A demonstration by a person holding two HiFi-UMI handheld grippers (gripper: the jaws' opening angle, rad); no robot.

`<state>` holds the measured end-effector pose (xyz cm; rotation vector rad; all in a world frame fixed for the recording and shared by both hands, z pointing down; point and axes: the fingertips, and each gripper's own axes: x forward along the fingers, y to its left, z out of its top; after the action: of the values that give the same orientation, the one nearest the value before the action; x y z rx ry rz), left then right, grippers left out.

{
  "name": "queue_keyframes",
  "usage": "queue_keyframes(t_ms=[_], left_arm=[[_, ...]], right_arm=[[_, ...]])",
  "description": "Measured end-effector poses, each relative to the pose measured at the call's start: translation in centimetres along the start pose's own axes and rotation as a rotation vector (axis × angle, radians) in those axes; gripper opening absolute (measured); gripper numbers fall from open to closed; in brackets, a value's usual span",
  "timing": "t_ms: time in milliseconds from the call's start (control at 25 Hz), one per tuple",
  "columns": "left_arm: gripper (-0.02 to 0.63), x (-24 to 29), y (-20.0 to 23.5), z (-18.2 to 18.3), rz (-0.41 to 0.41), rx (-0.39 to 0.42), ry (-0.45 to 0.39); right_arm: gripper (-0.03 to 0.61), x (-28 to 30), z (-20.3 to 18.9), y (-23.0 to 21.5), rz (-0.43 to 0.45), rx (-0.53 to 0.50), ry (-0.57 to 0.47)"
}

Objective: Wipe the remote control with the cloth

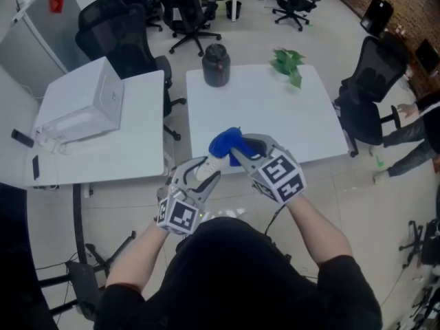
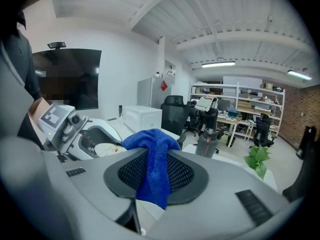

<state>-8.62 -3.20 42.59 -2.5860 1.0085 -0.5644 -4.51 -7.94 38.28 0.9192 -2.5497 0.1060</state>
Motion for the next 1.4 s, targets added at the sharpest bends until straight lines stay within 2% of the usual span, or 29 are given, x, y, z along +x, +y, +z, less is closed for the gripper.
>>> queue_keyframes(t_ms=[40,120,200,280,360,440,520,640,800,1040,1160,1240,1400], left_arm=[[0.204,0.0,0.9,0.2,0.009,-0.134,-0.025],[0.202,0.0,3.3,0.1,0.019,-0.509,-0.108],[0.202,-0.1,6.0,-0.4,0.005,-0.924,-0.256],[0.202,-0.3,8.6,-0.9,0.000,-1.255,-0.412],[0.202,-0.5,10.1,-1.0,-0.011,-1.494,-0.551],[0.202,-0.7,10.7,-0.5,-0.052,-1.632,-0.669],[0.202,-0.8,10.6,-0.1,-0.093,-1.674,-0.710],[0.202,-0.6,9.3,0.7,-0.170,-1.677,-0.685],[0.202,-0.9,7.8,1.3,-0.263,-1.678,-0.669],[0.201,-1.4,6.6,2.2,-0.356,-1.682,-0.686],[0.201,-1.7,6.6,2.1,-0.352,-1.703,-0.718],[0.201,-2.0,7.3,1.6,-0.323,-1.714,-0.740],[0.201,-2.4,9.7,0.6,-0.241,-1.731,-0.783]], right_arm=[[0.103,-0.6,0.8,-0.3,-0.023,0.009,-0.045],[0.103,-2.0,2.5,-0.7,-0.071,0.032,-0.159],[0.103,-3.0,3.4,-0.2,-0.087,0.063,-0.248],[0.103,-2.8,3.1,1.2,-0.064,0.088,-0.276],[0.103,-1.9,2.1,3.1,-0.018,0.098,-0.256],[0.103,-0.8,1.3,5.4,0.039,0.091,-0.220],[0.103,0.1,0.8,7.2,0.087,0.067,-0.185],[0.103,0.9,0.9,8.1,0.114,0.037,-0.166],[0.101,0.7,1.5,6.2,0.072,0.039,-0.174],[0.101,0.1,2.0,1.2,-0.044,0.056,-0.200],[0.101,-0.7,3.0,-0.3,-0.079,0.068,-0.233],[0.101,-1.4,3.5,0.1,-0.065,0.065,-0.252],[0.101,-1.1,2.9,4.8,0.063,-0.010,-0.234]])
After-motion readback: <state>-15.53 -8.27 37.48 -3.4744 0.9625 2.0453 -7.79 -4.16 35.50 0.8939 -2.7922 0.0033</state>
